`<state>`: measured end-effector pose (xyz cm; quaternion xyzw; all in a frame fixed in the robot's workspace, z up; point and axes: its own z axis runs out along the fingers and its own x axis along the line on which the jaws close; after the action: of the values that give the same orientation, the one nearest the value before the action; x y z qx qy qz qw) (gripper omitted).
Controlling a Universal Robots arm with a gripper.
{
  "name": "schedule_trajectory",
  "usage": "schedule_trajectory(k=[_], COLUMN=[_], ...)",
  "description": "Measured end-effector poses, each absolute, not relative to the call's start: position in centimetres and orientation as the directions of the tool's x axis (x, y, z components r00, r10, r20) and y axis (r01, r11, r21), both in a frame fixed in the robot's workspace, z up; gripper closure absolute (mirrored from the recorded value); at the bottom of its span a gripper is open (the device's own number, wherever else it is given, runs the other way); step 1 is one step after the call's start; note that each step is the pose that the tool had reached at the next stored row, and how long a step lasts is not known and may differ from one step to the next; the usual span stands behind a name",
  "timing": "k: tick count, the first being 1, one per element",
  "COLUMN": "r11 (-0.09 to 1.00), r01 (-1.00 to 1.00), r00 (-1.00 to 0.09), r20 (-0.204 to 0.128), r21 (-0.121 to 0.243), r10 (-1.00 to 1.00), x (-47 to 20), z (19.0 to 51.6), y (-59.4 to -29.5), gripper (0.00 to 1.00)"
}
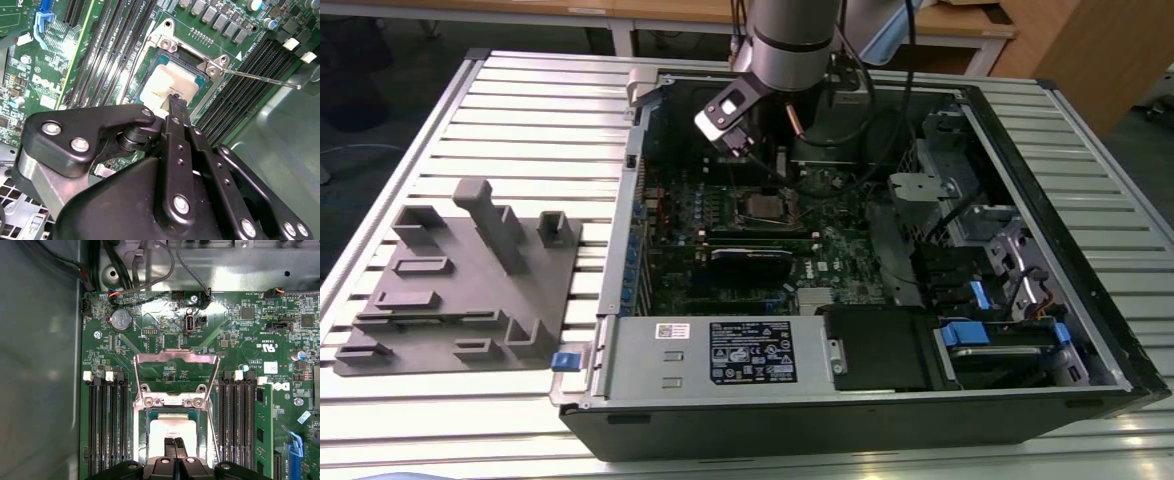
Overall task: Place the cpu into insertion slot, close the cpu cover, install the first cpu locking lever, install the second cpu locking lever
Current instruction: 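Close the cpu cover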
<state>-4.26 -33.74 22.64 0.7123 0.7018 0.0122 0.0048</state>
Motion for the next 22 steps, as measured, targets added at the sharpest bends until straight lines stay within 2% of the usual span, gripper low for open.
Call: schedule_trajectory(k=[22], r11=[-0.015], r01=[1.0], r00=[0.015], r20=[0.011], r21=[0.024], r10=[1.0], x=[-4.26], z=[23.58], y=[-33.74], gripper=[0.89])
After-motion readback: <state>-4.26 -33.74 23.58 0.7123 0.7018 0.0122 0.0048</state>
